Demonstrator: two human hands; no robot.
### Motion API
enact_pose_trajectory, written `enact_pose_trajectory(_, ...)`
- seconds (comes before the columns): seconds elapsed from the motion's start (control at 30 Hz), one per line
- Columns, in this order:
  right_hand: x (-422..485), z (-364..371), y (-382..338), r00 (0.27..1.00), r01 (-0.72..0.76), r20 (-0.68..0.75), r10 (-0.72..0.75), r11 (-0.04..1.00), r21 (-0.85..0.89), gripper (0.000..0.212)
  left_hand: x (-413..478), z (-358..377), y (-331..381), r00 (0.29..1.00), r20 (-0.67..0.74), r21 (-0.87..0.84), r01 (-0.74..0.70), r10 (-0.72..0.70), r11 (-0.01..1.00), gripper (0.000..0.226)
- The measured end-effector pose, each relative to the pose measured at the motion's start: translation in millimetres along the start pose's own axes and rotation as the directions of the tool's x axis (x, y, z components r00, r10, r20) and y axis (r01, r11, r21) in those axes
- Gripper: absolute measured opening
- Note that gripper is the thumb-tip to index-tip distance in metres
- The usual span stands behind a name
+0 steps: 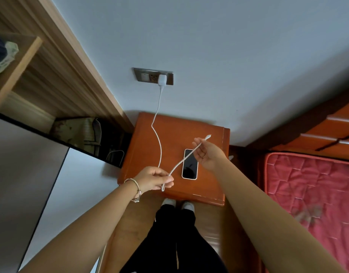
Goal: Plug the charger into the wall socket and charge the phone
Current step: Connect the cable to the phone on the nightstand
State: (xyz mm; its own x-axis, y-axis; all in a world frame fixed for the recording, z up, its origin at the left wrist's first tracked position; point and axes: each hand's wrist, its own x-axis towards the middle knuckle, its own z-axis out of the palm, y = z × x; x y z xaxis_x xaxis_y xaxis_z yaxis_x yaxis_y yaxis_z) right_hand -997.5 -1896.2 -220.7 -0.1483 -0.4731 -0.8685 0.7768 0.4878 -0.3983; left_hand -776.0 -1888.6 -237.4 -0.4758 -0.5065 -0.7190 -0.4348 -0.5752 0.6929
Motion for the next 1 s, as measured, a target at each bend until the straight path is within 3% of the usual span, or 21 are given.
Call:
enact_pose_trajectory(0.37,56.5,-33.8,-2.2,0.976,0.068,-0.202,-0.08,0.995,-0.066,0.013,54.9,-16.1,-18.4,0.998,0.028,0.041,0.058,-0.059,0.997,0.013)
enact_pose_trajectory(0.53,93.0,-61.5,15.7,0.967,0.042,-0.245,-0.072,0.991,-0.123,0.014,91.6,-15.6,-42.4,0.994,0.033,0.048,0.101,-0.103,0.994,0.013)
enact_pose_trajectory(0.8,163.2,-109.1,65.2,0.953,0.017,-0.274,-0.132,0.924,-0.383,0.024,156.3,-5.3,-91.2,0.977,0.108,0.158,0.167,-0.185,0.973,0.011)
enact_pose_trajectory(1.0,193.9,-139.2,87.5,0.943,0.014,-0.302,-0.141,0.922,-0.387,0.024,191.7,7.5,-118.7,0.967,0.128,0.144,0.2,-0.218,0.969,0.01)
